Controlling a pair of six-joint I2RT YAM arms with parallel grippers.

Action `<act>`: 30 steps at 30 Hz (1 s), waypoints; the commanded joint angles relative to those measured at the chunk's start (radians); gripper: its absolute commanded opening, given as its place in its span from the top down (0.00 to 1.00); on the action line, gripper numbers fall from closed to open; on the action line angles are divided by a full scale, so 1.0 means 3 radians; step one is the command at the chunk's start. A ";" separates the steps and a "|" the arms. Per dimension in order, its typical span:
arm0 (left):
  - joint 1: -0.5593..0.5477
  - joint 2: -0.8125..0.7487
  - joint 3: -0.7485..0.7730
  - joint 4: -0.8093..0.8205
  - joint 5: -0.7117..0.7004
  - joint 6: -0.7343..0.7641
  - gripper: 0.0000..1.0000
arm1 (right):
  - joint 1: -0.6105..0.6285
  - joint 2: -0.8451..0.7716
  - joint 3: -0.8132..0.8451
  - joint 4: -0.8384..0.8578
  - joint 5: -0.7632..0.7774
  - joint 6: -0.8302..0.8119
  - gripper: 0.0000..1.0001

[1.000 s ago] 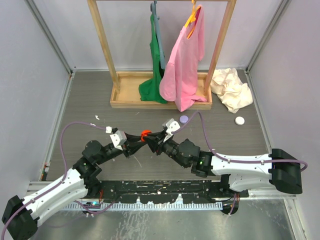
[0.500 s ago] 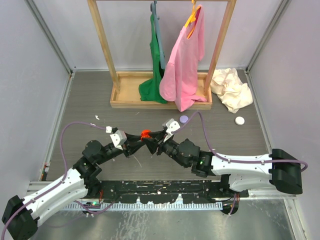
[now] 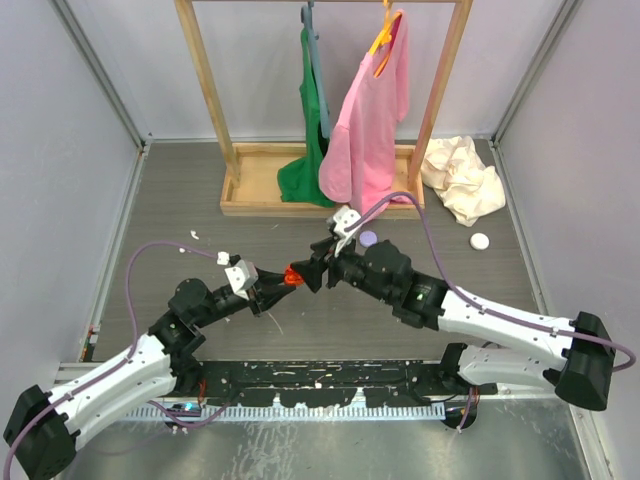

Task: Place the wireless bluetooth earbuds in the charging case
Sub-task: Place the earbud in the charging case, then close the charging case.

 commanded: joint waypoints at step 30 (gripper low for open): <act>0.0000 0.0042 0.0084 0.0232 0.0206 -0.0014 0.95 | -0.1106 0.0658 0.0410 -0.0048 -0.3362 0.0412 0.07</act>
